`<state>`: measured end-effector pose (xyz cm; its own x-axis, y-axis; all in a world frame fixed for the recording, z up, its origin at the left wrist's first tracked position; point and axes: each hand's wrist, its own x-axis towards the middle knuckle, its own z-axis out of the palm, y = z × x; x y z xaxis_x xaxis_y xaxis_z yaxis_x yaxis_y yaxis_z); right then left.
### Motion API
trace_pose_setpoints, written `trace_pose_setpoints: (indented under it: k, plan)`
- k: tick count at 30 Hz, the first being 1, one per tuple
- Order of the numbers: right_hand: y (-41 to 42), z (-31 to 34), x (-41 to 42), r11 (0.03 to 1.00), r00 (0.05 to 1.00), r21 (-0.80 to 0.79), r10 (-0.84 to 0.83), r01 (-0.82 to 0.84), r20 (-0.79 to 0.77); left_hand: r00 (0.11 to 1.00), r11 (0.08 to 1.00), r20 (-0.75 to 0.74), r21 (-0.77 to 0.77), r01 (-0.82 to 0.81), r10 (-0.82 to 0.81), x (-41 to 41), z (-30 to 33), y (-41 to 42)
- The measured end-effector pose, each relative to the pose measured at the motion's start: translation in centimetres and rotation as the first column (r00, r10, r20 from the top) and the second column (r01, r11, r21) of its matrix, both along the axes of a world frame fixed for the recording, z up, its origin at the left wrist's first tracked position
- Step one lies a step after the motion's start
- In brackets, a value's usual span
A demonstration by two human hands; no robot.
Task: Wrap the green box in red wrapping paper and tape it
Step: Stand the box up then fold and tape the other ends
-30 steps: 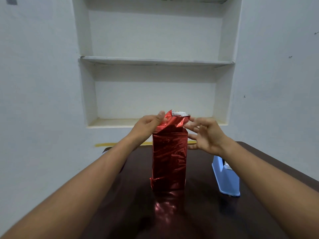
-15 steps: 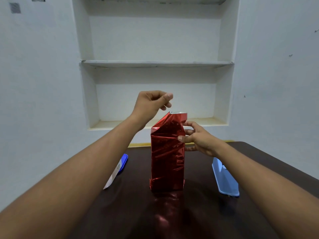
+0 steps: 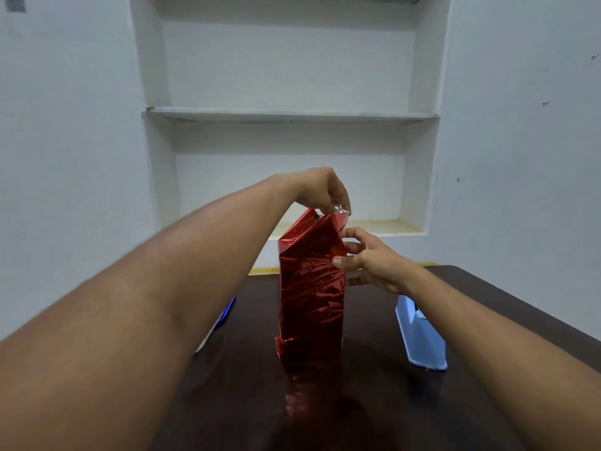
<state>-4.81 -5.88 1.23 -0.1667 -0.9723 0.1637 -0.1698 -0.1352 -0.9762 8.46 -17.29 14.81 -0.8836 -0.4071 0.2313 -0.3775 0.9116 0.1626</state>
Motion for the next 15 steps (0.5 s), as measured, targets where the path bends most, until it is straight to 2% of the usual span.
trace_pose_setpoints:
  k: [5, 6, 8, 10, 11, 15]
  plan:
    - [0.0, 0.1, -0.2, 1.000, 1.000, 0.002, 0.016, -0.016, -0.012, 0.974, 0.999, -0.224, 0.049, -0.016, 0.027, 1.7, 1.4, -1.0]
    - [0.0, 0.2, -0.2, 1.000, 1.000, 0.006, 0.023, -0.023, -0.014, 0.982, 0.997, -0.188, 0.072, -0.001, 0.014, 2.0, 1.3, -0.9]
    - [0.1, 0.4, -0.1, 0.999, 0.999, 0.009, 0.034, -0.034, -0.033, 1.000, 0.996, -0.006, 0.084, 0.008, -0.007, 2.1, 0.8, -0.4]
    - [0.1, 0.5, 0.2, 0.999, 0.998, 0.009, 0.033, -0.032, -0.047, 0.995, 1.000, 0.097, -0.011, -0.006, 0.007, 1.6, 0.1, -0.1]
    - [0.1, 0.5, 0.2, 1.000, 0.998, 0.010, 0.030, -0.030, -0.050, 0.997, 0.998, 0.071, -0.054, -0.013, 0.017, 1.3, -0.1, -0.2]
    - [0.1, 0.4, -0.2, 0.999, 0.998, 0.017, 0.034, -0.034, -0.055, 0.982, 0.993, -0.175, -0.073, -0.089, 0.075, 1.8, 0.8, -0.4]
